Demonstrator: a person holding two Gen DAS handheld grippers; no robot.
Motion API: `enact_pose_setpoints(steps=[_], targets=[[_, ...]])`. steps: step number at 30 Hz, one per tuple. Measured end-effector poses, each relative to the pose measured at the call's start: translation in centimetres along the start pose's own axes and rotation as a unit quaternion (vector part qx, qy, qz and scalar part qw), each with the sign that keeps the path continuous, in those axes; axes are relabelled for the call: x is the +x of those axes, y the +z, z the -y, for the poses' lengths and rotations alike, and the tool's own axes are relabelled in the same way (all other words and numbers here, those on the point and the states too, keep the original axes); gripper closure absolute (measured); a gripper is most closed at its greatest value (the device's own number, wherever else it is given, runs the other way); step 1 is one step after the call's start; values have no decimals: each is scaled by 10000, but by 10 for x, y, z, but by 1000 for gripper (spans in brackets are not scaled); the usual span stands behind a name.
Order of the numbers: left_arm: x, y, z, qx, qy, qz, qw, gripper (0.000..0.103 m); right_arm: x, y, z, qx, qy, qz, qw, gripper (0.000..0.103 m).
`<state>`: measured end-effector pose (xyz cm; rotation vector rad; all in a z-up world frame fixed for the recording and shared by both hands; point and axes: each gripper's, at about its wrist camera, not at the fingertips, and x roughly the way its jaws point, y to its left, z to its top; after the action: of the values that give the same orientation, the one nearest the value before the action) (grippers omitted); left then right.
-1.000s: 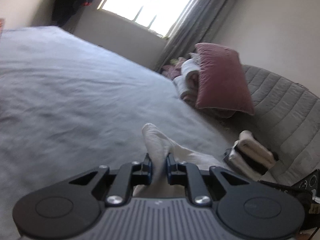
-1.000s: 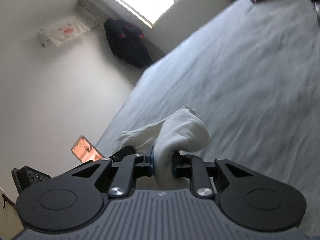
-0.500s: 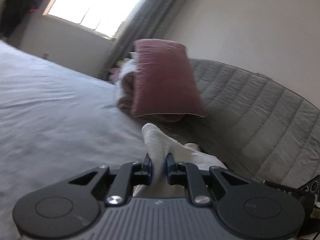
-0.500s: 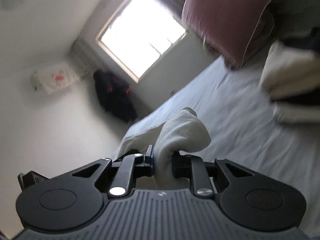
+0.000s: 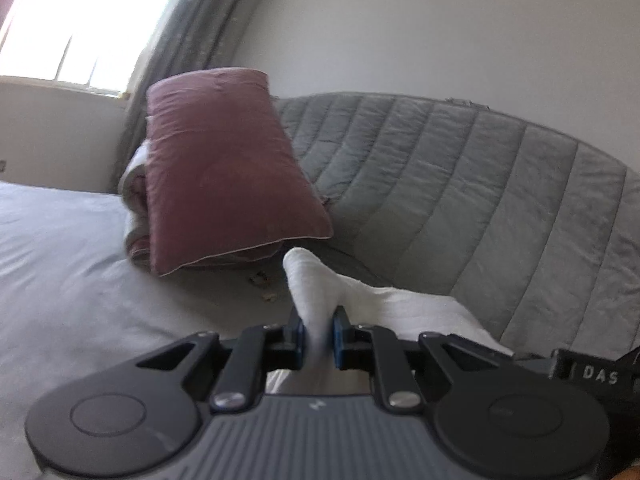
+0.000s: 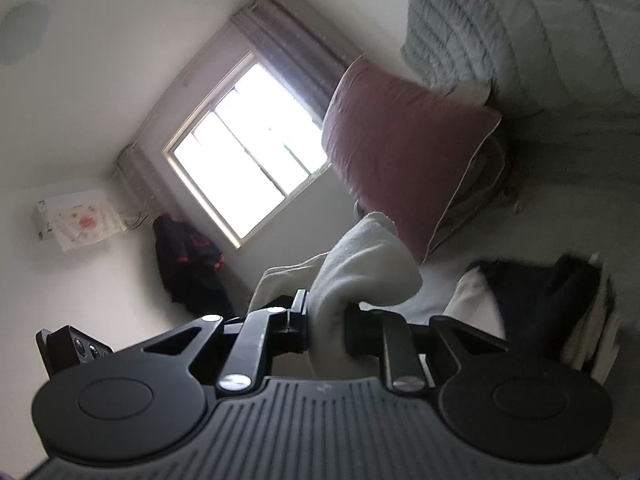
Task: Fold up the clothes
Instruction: 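Lift the folded pants with both grippers and carry them toward the clothes stack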
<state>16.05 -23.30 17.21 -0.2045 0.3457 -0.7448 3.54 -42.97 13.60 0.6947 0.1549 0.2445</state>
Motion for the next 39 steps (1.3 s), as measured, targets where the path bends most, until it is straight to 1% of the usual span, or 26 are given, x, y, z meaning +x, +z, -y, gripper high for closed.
enact_pose_setpoints(steps=[6,9,12,13,14,17,19,21,22,23,25,26,28,30,31,32,33,34,35,37,39], targets=[[66,2,3,3,-85,-289,9995,89,5,17,43,4,-284,177,9994,82],[97,-9,-1,-69,-83,-489,9987,89,14,18,67,31,-476,156,9987,82],[126,-25,0,147,8,-707,9974,87,22,16,91,92,-653,109,9978,82],[131,-30,1,274,112,-712,9970,87,23,14,98,101,-717,83,9973,82],[134,-34,3,412,232,-701,9964,86,25,13,105,94,-808,49,9967,79],[144,-48,7,825,590,-668,9926,83,29,9,120,-101,-1216,-74,9925,77],[150,-58,10,1098,829,-645,9884,70,26,4,125,-303,-1373,-107,9900,73],[146,-59,8,1125,976,-479,9877,66,21,0,127,-470,-1480,-62,9879,64],[143,-58,7,1134,1117,-353,9866,66,17,-2,126,-562,-1534,-32,9866,63],[140,-57,9,1161,1271,-208,9849,66,14,-3,124,-653,-1588,-2,9851,61],[131,-53,11,1216,1514,123,9809,73,10,-4,117,-935,-1798,65,9792,60],[127,-50,11,1211,1508,240,9808,75,8,-3,112,-1109,-1881,132,9758,60],[122,-43,14,1206,1273,329,9840,77,5,-3,101,-1420,-1906,308,9708,60],[122,-42,18,1275,997,276,9864,78,3,-4,89,-1689,-1883,450,9664,60],[123,-42,20,1314,858,243,9873,82,3,-4,85,-1795,-1837,480,9653,60],[126,-44,22,1396,805,145,9868,85,5,-6,81,-1899,-1802,476,9639,60],[132,-47,23,1477,810,-12,9857,91,7,-8,78,-2002,-1776,440,9625,60],[138,-51,24,1554,824,-177,9842,94,10,-11,74,-2104,-1750,405,9610,60],[145,-55,23,1598,869,-352,9827,94,13,-14,73,-2168,-1739,337,9600,60],[153,-66,19,1561,985,-567,9812,95,19,-21,76,-2218,-1764,132,9589,60],[155,-75,11,1466,1076,-652,9812,95,22,-29,84,-2219,-1842,-92,9575,60]])
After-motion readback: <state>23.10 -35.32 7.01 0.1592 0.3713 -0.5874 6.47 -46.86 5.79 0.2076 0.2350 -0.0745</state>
